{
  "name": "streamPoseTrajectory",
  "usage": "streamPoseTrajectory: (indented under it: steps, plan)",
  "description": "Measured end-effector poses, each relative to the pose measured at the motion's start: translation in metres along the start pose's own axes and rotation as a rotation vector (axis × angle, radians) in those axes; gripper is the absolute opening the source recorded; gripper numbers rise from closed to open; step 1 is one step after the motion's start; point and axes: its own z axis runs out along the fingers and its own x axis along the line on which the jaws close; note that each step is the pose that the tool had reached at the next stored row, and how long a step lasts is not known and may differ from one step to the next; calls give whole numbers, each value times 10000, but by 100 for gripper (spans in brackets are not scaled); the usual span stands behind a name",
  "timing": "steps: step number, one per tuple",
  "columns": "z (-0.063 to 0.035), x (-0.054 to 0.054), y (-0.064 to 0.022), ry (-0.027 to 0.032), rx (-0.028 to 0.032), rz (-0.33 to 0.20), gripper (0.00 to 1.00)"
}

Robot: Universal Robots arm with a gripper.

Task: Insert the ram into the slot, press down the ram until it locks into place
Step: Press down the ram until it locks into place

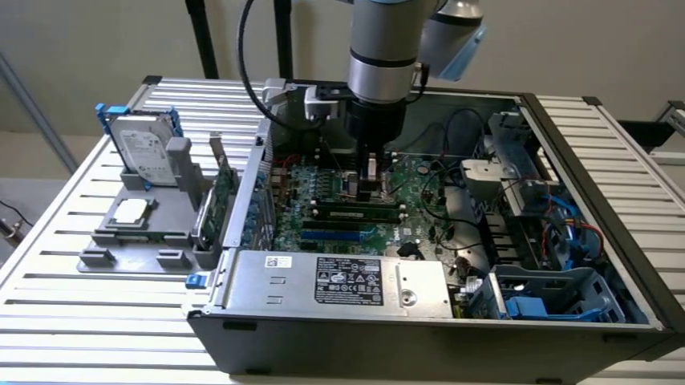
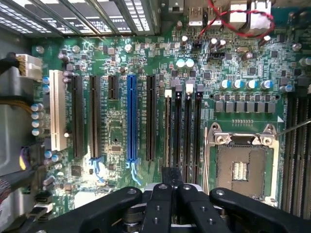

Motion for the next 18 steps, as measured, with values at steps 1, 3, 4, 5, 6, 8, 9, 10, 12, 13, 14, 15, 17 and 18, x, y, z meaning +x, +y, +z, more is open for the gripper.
streamPoseTrajectory:
  steps: [1,3,4,5,6,8,9,10,12,13,14,15,17,18]
  plan:
    - [-44,3,-1,-2,-3,1,11]
    - [-138,12,-3,-4,-9,1,11]
    - [-172,15,-4,-11,-11,-1,11]
    - [-177,16,-4,-9,-12,0,11]
    - [-176,16,-4,-11,-11,1,11]
    - [-176,16,-4,-11,-11,0,11]
    - [-176,16,-4,-11,-11,0,11]
    - [-176,16,-4,-11,-11,0,11]
    - [-177,16,-4,-11,-12,0,11]
    - [-177,16,-4,-11,-11,0,11]
    - [-177,16,-4,-10,-12,0,11]
    - [-177,16,-4,-11,-11,0,11]
    - [-177,16,-4,-11,-11,0,11]
    - [-177,16,-4,-11,-11,0,11]
